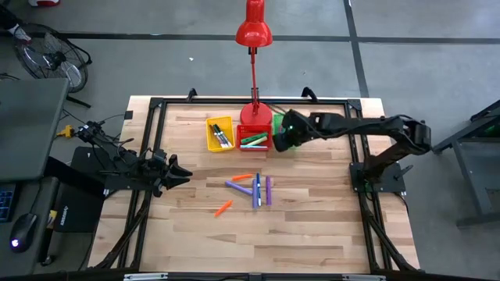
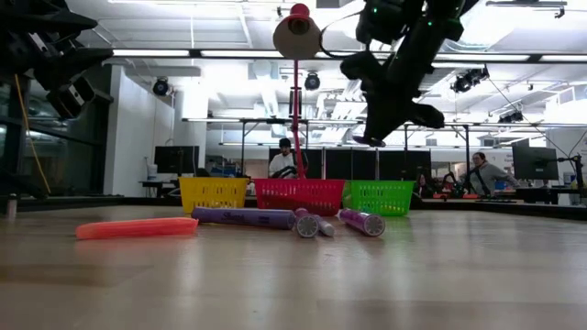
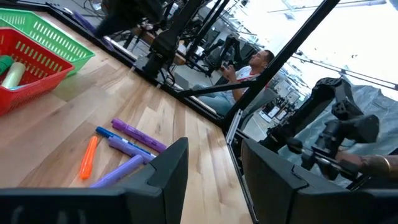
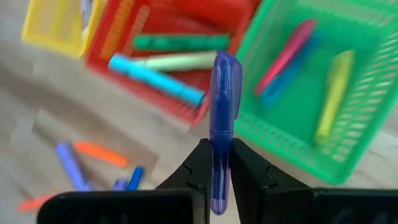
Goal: Pick & Place Markers
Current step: Put the violet pen into the green bin
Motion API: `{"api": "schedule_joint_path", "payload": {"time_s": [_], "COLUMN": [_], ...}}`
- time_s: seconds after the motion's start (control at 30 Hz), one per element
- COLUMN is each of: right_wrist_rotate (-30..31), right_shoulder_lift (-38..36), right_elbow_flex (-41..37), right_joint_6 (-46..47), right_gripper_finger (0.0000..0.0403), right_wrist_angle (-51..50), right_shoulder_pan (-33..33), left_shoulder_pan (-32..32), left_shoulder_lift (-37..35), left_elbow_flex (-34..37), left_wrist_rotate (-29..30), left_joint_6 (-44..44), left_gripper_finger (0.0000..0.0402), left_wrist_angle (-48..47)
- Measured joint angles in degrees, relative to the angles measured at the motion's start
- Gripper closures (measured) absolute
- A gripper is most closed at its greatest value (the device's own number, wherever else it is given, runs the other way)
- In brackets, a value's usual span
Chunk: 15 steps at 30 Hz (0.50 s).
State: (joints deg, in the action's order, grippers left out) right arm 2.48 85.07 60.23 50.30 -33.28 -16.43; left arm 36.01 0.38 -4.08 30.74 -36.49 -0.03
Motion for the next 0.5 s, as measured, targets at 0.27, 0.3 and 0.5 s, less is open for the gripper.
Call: {"api": "schedule_joint_path", "payload": {"time_s": [0.27, 0.3, 0.5], "right_wrist_rotate": [2.2, 2.6, 1.4], "right_shoulder_lift": [0.7, 1.2, 5.7], "right_elbow_flex": [0.0, 0.0, 0.0], "right_joint_6": [0.7, 0.7, 1.2], "right_gripper_finger": [0.0371, 0.0371, 0.037], "right_wrist_angle": [-0.2, 0.2, 5.3], "right_shoulder_pan": [-7.1, -7.8, -10.8], "left_shoulder_pan": [0.0, 0.0, 0.0], "left_shoulder_lift": [0.0, 0.0, 0.0], "left_elbow_flex": [0.0, 0.0, 0.0], "left_wrist_rotate": [0.0, 0.0, -0.3], "left_joint_6": [-0.1, -0.2, -1.4], "left_gripper_finger": [0.0254, 0.0254, 0.0254], "left_wrist_angle": [0.0, 0.0, -0.1]}}
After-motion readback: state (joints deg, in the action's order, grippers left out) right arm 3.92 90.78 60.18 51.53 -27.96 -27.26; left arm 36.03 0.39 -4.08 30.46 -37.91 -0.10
